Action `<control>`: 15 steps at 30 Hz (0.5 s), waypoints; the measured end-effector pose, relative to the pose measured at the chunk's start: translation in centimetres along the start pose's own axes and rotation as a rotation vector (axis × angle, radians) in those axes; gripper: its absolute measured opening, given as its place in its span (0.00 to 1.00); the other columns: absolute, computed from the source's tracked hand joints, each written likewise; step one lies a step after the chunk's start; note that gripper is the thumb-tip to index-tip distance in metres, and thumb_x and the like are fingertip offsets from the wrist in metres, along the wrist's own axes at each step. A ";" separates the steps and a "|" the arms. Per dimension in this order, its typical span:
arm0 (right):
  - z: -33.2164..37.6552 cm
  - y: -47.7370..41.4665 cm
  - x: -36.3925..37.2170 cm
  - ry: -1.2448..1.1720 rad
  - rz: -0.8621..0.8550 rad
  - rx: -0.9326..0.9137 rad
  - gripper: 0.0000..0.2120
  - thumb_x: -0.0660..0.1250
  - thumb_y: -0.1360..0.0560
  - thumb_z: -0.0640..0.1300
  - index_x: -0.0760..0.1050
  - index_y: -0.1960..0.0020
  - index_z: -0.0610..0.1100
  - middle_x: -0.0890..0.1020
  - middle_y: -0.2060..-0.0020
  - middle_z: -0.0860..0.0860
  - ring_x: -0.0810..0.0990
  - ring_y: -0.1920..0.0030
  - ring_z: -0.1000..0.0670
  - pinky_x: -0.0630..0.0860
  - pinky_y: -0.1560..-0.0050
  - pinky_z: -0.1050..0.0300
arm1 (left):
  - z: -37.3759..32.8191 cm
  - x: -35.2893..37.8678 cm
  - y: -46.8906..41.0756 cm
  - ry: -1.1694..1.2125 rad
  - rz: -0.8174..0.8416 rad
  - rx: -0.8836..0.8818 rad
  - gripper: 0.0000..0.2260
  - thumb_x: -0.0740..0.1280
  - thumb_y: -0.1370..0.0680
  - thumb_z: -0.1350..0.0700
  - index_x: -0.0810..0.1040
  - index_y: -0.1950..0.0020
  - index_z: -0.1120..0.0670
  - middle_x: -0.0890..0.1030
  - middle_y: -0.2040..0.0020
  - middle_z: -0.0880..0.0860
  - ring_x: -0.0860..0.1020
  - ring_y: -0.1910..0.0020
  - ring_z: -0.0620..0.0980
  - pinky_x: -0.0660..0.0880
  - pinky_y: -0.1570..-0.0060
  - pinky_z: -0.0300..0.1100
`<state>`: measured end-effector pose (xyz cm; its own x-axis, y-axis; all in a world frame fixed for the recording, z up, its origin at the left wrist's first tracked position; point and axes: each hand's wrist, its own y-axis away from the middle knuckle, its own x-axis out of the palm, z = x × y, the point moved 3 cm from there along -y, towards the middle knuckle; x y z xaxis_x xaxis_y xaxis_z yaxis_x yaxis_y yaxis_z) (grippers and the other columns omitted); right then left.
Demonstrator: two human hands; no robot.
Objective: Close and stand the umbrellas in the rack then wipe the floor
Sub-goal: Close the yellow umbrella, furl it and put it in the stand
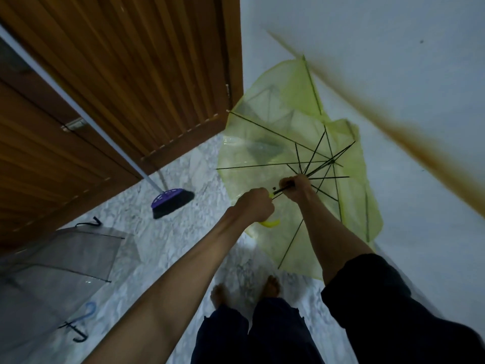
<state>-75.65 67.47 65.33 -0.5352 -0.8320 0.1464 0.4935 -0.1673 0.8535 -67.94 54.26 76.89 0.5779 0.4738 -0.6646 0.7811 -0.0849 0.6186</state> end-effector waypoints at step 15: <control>-2.4 1.4 -5.7 0.357 -0.029 -0.023 0.18 0.51 0.19 0.35 0.76 0.56 0.27 0.67 0.71 0.46 0.66 0.73 0.49 0.68 0.65 0.52 | -4.8 6.4 -2.4 -0.152 0.060 0.082 0.14 0.60 0.19 0.55 0.75 0.38 0.60 0.79 0.41 0.60 0.78 0.44 0.59 0.74 0.52 0.48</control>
<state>-70.25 70.71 64.52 -0.2776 -0.9585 -0.0654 0.4993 -0.2021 0.8426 -67.25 61.76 73.14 0.6481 0.3279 -0.6874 0.7574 -0.1834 0.6266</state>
